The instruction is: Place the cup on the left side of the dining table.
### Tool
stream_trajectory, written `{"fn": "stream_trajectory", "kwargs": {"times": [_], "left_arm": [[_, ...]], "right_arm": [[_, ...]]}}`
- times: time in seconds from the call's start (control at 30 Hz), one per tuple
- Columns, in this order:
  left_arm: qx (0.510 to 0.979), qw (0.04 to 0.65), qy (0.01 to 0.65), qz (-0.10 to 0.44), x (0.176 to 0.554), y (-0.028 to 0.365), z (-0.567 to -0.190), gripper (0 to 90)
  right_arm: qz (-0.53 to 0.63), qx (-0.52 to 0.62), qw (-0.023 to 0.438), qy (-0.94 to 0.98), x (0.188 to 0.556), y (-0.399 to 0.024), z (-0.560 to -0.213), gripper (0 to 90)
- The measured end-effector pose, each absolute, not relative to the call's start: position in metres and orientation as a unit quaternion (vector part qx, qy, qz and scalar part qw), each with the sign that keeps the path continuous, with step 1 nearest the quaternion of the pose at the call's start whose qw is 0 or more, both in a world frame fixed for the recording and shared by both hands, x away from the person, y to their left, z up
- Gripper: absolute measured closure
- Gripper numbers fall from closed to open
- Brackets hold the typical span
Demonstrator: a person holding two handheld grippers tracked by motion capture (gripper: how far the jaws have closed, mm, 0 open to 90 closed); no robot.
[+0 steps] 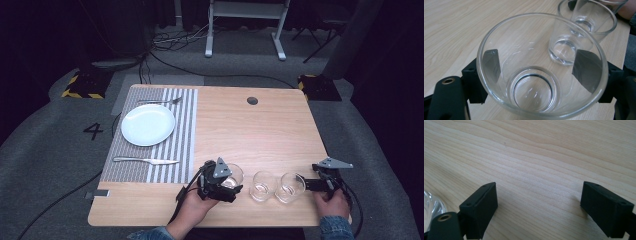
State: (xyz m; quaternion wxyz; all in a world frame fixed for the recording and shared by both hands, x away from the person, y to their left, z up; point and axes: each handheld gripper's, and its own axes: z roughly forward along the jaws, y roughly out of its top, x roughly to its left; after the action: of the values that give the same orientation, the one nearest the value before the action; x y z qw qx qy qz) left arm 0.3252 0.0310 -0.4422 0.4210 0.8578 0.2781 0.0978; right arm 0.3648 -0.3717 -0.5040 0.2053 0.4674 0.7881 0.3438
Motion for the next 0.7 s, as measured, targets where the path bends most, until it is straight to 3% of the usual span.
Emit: {"fn": "stream_trajectory", "kwargs": {"times": [0.7], "left_arm": [[0.837, 0.428, 0.321, 0.117, 0.352, 0.079, -0.413, 19.8]], "right_arm": [[0.344, 0.467, 0.206, 0.788, 0.365, -0.372, -0.504, 14.4]]}}
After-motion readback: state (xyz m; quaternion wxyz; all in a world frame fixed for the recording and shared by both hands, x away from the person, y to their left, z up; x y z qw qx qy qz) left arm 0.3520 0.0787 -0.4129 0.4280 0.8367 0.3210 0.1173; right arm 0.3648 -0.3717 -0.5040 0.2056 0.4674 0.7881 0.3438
